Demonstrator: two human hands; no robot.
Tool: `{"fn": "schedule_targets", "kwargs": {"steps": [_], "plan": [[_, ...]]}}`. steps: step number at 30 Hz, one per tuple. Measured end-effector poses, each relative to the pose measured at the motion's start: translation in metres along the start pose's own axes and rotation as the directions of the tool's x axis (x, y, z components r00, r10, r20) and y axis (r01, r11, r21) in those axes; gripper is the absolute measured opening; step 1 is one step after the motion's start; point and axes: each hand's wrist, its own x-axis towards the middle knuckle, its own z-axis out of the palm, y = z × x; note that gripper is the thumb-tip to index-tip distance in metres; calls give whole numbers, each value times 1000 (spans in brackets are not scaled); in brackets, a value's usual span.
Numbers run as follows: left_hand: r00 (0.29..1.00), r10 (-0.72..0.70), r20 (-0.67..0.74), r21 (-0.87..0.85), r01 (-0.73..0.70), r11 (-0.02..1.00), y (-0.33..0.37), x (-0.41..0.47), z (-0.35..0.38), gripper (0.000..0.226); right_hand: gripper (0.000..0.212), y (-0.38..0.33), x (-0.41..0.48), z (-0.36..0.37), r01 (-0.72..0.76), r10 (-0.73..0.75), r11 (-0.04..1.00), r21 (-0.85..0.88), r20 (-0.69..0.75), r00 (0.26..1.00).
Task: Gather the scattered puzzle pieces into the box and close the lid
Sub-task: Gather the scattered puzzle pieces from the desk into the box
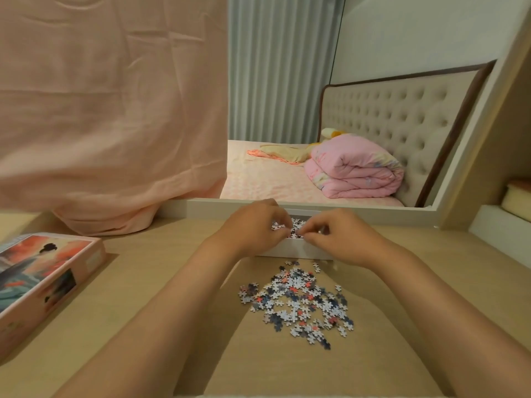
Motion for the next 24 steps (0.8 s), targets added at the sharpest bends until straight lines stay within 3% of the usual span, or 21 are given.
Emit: {"fn": "schedule_targets", "kwargs": {"steps": [2,4,6,8,10,14,17,20,22,24], "plan": [[991,-2,137,-38,8,999,15,-4,-4,14,21,-3,-15,-6,-28,28,1000,-4,187,982],[952,-12,307,-34,23,999,29,-8,-2,20,48,-5,-28,-10,-30,75,992,-125,368,927],[898,-28,438,39,12,999,38,-11,4,43,81,-4,-37,-12,-42,168,967,-253,500,850],[856,-52,515,140,-24,990,42,-13,11,70,97,-1,-42,-10,-79,256,941,-329,537,804],[844,-59,532,176,-42,983,41,-16,17,72,90,3,-42,-6,-118,271,941,-318,497,824],[864,-18,503,113,-45,993,40,-18,17,48,64,7,-40,4,-100,194,968,-231,428,883],[861,-35,508,122,-31,992,40,-18,10,53,71,8,-39,7,-114,173,977,-179,357,918],[837,-77,542,196,-36,980,41,-19,6,57,76,6,-38,13,-92,187,959,-269,355,916],[833,-70,548,203,-52,978,43,-19,9,46,59,4,-39,22,-77,183,953,-295,350,919],[854,-58,518,170,-36,985,43,-19,13,37,44,5,-39,29,-95,159,973,-211,311,937]]}}
